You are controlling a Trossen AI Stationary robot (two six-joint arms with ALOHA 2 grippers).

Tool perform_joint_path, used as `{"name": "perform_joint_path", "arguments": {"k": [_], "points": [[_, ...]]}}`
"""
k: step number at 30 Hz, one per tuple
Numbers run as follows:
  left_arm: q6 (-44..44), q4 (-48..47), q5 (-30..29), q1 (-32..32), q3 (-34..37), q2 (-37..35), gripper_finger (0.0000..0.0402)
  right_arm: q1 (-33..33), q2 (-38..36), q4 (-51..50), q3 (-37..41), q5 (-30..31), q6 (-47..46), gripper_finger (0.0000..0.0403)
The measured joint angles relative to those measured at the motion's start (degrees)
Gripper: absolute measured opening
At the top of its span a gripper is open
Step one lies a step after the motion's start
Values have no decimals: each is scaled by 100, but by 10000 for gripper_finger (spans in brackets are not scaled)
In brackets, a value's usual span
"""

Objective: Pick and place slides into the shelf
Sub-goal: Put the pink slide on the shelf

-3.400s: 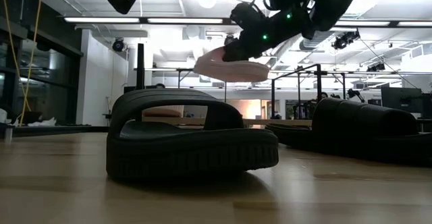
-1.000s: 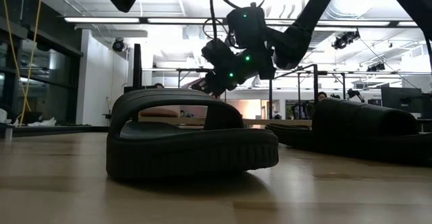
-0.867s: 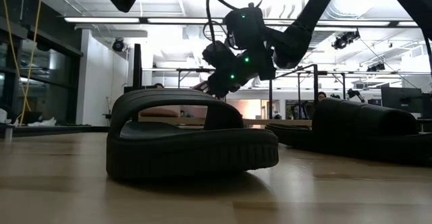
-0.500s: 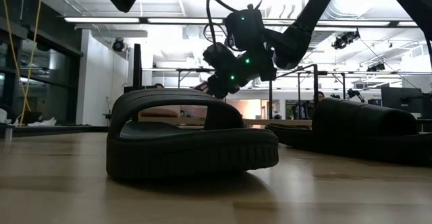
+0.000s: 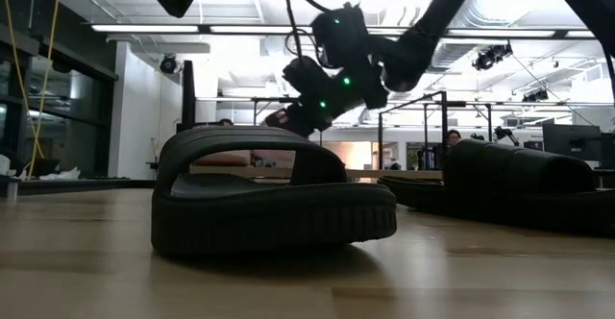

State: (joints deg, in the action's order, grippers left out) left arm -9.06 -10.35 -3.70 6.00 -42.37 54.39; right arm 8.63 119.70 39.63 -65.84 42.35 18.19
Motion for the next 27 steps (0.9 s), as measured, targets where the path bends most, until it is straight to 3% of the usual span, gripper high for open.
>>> {"name": "perform_joint_path", "arguments": {"k": [10, 27], "points": [[0, 0, 0, 0, 0, 0, 170, -150, 0, -1839, -942, -88, -709, 0], [-1, 30, 1, 0, 0, 0, 170, -62, -2, -1775, -715, -317, -1390, 0]]}}
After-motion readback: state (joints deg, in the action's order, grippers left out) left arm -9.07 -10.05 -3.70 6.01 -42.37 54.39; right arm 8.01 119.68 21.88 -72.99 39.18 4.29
